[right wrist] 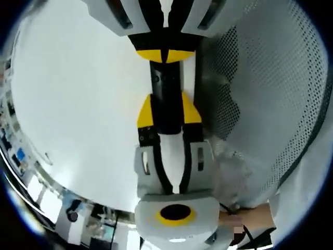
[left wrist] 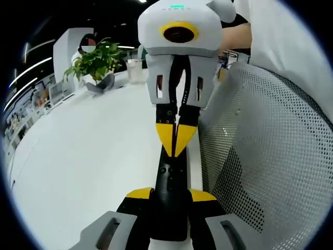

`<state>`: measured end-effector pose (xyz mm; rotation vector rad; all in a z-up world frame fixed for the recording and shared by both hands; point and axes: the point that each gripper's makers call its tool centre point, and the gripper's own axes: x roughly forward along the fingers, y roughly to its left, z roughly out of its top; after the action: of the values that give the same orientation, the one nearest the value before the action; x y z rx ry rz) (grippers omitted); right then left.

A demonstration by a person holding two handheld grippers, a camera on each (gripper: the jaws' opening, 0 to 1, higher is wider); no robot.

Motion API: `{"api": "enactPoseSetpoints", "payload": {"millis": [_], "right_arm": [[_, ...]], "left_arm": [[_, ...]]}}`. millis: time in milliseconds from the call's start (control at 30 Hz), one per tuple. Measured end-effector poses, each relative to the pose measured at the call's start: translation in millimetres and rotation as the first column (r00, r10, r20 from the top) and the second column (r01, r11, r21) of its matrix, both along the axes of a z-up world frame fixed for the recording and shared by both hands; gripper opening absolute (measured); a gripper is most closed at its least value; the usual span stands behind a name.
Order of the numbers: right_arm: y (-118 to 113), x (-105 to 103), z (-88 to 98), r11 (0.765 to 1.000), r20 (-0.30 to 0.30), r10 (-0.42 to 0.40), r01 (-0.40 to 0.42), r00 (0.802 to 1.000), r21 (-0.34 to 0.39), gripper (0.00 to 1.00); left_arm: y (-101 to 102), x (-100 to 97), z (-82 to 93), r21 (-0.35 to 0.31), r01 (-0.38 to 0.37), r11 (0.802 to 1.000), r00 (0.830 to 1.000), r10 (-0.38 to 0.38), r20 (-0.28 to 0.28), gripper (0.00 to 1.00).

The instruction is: Press the specified remote control buttons in sequence, fully releasing each button before pressing the next.

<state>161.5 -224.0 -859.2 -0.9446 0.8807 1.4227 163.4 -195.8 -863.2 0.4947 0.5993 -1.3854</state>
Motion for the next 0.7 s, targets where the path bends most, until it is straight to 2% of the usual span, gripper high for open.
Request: {"api": "enactPoseSetpoints", "payload": {"millis": [67, 200, 367, 633, 700], "right_arm": [[-2, 0, 0.1, 1.000, 0.000, -0.001, 0.001, 1.000, 0.012, 0.00], [-1, 0, 2.7, 0.991, -0.055, -0.068, 0.074, 0.996, 0.114, 0.00], [-1, -1, 3.4, 0.983, -0.087, -0.110, 0.122, 0.990, 0.138, 0.00], [12, -2, 9.1, 0.981, -0.025, -0.068, 0.071, 0.997, 0.179, 0.00], [9, -2, 3.4, 0.990, -0.007, -0.041, 0.042, 0.999, 0.133, 0.00]], "left_arm": [[0, -0.1, -0.1, 0.001, 0.001, 1.000, 1.000, -0.001, 0.000, 0.25], [0, -0.3, -0.1, 0.001, 0.001, 1.000, 1.000, -0.001, 0.001, 0.25], [0, -1.1, 0.0, 0.000, 0.000, 1.000, 1.000, 0.000, 0.000, 0.25], [0, -1.2, 0.2, -0.002, -0.002, 1.000, 1.000, 0.002, -0.002, 0.25], [1, -1.5, 0.3, -0.002, -0.002, 1.000, 1.000, 0.002, -0.003, 0.25]]}}
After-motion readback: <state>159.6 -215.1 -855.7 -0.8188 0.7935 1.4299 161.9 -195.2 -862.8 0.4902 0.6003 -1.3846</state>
